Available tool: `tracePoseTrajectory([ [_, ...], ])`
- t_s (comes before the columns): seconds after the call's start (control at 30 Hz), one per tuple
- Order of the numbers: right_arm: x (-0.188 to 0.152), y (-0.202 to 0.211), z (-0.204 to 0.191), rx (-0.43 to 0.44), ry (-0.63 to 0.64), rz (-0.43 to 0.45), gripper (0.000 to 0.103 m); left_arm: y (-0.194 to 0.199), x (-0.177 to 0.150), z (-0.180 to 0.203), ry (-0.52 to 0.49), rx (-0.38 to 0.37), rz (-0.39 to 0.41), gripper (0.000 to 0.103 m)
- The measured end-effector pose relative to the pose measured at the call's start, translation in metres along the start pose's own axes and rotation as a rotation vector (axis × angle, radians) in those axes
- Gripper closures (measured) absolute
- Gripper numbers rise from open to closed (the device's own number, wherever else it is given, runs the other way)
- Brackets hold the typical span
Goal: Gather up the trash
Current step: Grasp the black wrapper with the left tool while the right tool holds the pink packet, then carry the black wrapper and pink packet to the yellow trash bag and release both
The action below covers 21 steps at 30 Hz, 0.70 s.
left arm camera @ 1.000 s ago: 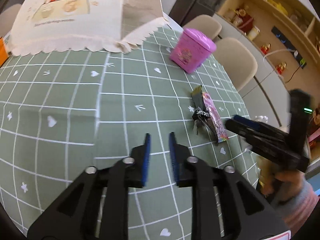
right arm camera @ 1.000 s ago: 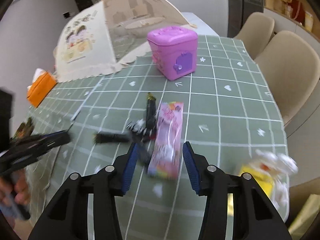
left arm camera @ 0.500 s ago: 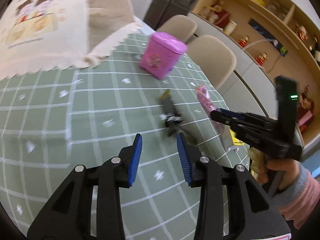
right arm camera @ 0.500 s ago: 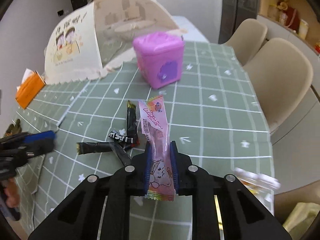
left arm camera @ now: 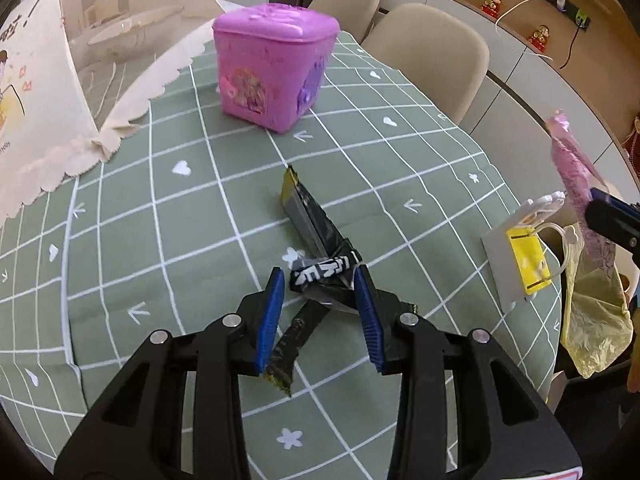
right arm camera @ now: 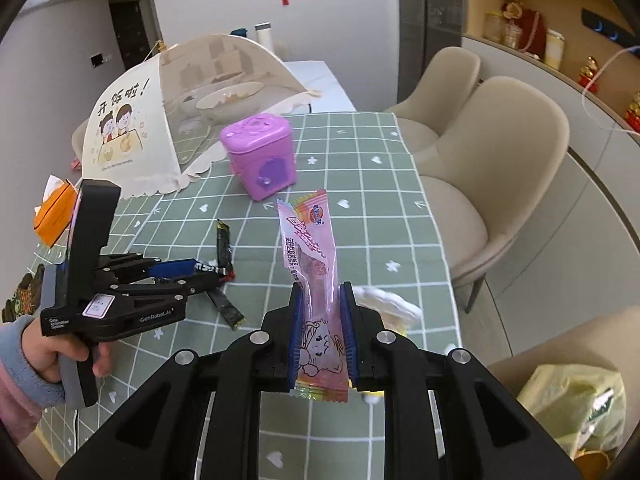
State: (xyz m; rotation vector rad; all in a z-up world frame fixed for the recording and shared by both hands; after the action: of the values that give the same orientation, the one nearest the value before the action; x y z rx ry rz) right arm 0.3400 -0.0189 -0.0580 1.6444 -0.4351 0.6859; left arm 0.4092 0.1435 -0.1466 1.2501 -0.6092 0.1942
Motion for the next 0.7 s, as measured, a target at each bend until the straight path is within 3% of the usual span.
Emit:
tracePoseTrajectory([
  [0.03,-0.002,0.002,0.002,-0.003,-0.005,0.000,0.085,0.000,-0.002,0.002,0.000,-0.011,0.000,0.069],
  [0.2,-0.009,0.007,0.005,-0.012,-0.014,-0.012,0.085,0.005,-0.007,0.009,0.003,-0.032,0.014,0.088],
  [0.43,-0.022,0.036,0.015,-0.021,-0.018,-0.009,0.085,0.041,-0.005,0.024,0.067,-0.083,0.094,0.090],
  [0.7,-0.038,0.098,0.045,-0.022,0.012,0.044,0.085,0.120,-0.009,0.081,0.105,-0.114,0.235,0.090],
])
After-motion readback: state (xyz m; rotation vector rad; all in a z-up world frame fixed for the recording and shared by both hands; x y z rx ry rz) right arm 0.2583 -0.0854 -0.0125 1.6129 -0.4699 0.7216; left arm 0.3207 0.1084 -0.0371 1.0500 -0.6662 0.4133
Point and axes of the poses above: each gripper's, at about its wrist camera, not at the fingertips, and y roughly against the way its jaws point, z to its right, x to its top, the point moved 5 cm from there along -y, roughly the way its jaws point, and after that the axes turned 1 degree about z, right-handed, at the moved point
